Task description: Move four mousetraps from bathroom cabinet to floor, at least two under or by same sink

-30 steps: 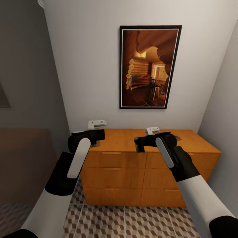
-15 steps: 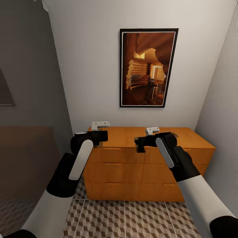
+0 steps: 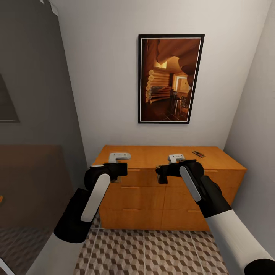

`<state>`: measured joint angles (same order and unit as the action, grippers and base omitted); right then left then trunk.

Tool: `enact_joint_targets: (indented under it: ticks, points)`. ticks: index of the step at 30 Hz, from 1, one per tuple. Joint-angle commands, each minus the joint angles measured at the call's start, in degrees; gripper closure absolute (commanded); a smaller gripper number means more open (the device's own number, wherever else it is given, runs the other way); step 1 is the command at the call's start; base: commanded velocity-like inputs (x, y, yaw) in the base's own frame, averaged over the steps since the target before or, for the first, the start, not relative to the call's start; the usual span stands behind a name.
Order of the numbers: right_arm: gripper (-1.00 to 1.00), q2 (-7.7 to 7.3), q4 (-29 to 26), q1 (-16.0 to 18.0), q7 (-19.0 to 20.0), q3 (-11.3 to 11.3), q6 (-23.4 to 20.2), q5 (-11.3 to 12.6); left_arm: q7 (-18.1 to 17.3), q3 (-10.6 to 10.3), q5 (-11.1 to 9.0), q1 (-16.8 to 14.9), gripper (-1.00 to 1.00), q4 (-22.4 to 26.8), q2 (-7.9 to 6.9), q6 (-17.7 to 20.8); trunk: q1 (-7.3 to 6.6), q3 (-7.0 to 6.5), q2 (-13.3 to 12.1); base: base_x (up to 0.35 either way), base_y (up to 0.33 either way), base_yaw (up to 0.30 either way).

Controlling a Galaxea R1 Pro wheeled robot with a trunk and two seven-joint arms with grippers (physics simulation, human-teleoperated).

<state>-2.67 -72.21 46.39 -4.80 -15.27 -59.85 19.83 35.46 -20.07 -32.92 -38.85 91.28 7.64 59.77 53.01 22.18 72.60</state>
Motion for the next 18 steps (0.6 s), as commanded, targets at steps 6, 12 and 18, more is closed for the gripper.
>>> enact_joint_targets:
  ticks: [6,12,18]
  points:
    - [1.0,-0.08,-0.04,-3.74,-0.81,0.01,-0.15,0.58,0.35,-1.49,-0.29,3.98,1.0,-0.02,0.0,-1.22,0.0,0.07,0.05,-0.002,0.0,0.0]
    - [1.0,-0.5,-0.11,-9.24,-0.9,0.1,-0.15,0.48,0.9,-1.92,-0.24,8.41,1.0,-0.04,0.0,-1.66,0.0,0.07,0.05,0.0,0.0,0.0]
    - [1.0,-1.28,-0.13,-13.38,-0.91,0.14,-0.15,0.46,1.09,-2.11,-0.21,9.83,1.0,-0.19,0.0,-2.86,0.0,0.07,0.05,0.0,0.0,0.0]
